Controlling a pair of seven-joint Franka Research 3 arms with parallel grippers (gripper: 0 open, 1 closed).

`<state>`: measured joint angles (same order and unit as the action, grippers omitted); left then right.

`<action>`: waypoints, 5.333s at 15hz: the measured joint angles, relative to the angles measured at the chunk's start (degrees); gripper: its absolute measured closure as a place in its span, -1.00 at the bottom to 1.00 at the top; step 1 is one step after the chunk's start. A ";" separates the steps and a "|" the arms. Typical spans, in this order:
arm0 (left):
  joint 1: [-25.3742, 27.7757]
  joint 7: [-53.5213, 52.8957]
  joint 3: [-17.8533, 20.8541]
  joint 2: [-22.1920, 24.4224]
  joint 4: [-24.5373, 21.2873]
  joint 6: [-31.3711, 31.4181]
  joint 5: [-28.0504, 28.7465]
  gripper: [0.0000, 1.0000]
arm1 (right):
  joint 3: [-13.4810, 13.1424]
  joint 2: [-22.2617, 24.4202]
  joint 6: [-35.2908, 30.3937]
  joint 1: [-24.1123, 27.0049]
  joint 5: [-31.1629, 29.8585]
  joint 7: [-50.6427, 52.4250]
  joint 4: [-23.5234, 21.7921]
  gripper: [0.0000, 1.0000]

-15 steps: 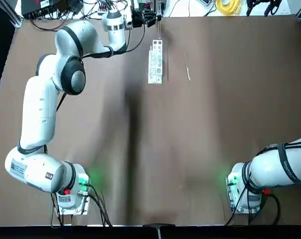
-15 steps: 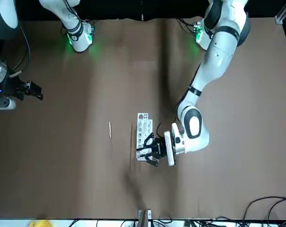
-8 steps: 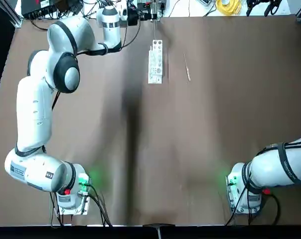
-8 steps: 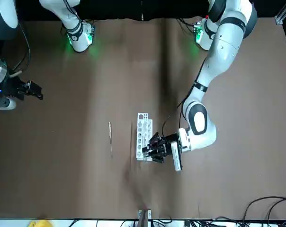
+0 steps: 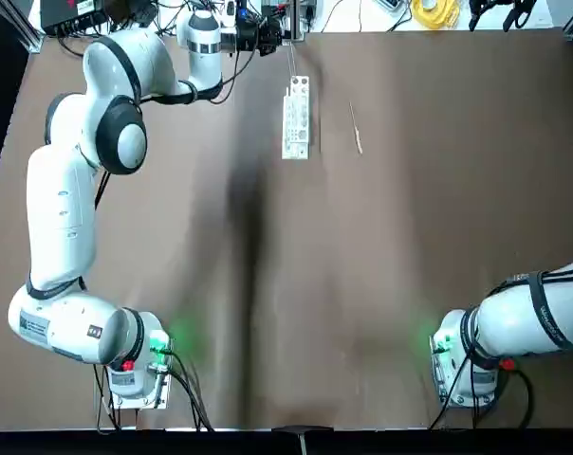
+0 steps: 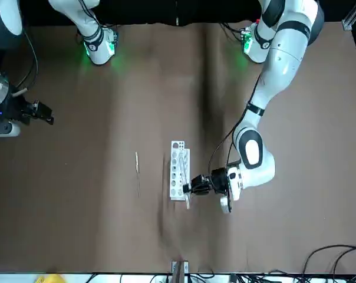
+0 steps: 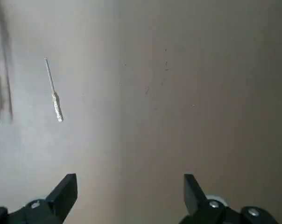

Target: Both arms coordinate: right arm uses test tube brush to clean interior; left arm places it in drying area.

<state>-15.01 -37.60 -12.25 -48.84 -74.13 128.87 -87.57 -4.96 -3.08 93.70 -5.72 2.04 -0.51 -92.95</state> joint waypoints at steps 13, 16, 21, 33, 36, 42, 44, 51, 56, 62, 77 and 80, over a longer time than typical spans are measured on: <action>4.63 43.91 -0.19 0.49 -3.67 -11.45 0.43 0.53 | 0.03 -0.05 -0.02 0.00 0.00 0.00 0.00 -1.00; 5.39 50.13 -0.19 0.50 -4.31 -12.89 0.43 0.53 | 0.03 -0.05 -0.02 0.00 0.00 0.00 0.00 -1.00; 5.80 62.07 -0.20 0.36 -5.29 -16.53 0.37 0.53 | 0.03 -0.06 -0.03 0.00 0.00 0.00 0.00 -1.00; 6.87 77.77 -0.54 -4.56 -5.38 -19.67 -4.17 0.53 | 0.02 -0.08 -0.14 0.00 0.00 0.00 0.00 -1.00; 6.90 79.63 -0.43 -4.98 -4.84 -19.67 -8.38 0.51 | 0.02 -0.13 -0.11 0.00 0.00 0.00 -0.01 -1.00; 5.77 79.77 -0.38 -7.86 -2.13 -18.54 -12.49 0.47 | -0.14 -0.13 -0.01 0.33 0.00 -0.05 0.00 -1.00; 4.82 79.76 -0.38 -9.76 0.20 -17.82 -12.90 0.48 | -0.14 -0.13 -0.04 0.34 0.00 -0.06 0.00 -1.00; 3.31 79.76 -0.38 -14.49 4.57 -17.59 -13.49 0.48 | -0.14 -0.14 -0.03 0.34 0.00 -0.07 -0.01 -1.00; 3.32 79.76 -0.36 -15.26 4.97 -17.60 -13.57 0.48 | -0.14 -0.14 -0.03 0.34 0.00 -0.07 0.00 -1.00; 3.33 79.26 -0.26 -16.46 5.03 -17.66 -13.57 0.47 | -0.14 -0.20 -0.11 0.34 0.00 -0.07 -0.01 -1.00; 3.30 73.99 -0.21 -18.66 5.13 -17.70 -13.57 0.47 | -0.11 -0.27 -0.12 0.31 0.00 -0.07 -0.02 -1.00; 3.29 72.91 -0.21 -19.08 5.13 -17.70 -13.57 0.44 | -0.11 -0.27 -0.12 0.31 0.00 -0.07 -0.02 -1.00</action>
<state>-11.72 35.31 -12.46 -67.92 -69.00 111.17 -101.15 -5.07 -3.35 93.58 -5.41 2.05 -0.58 -92.96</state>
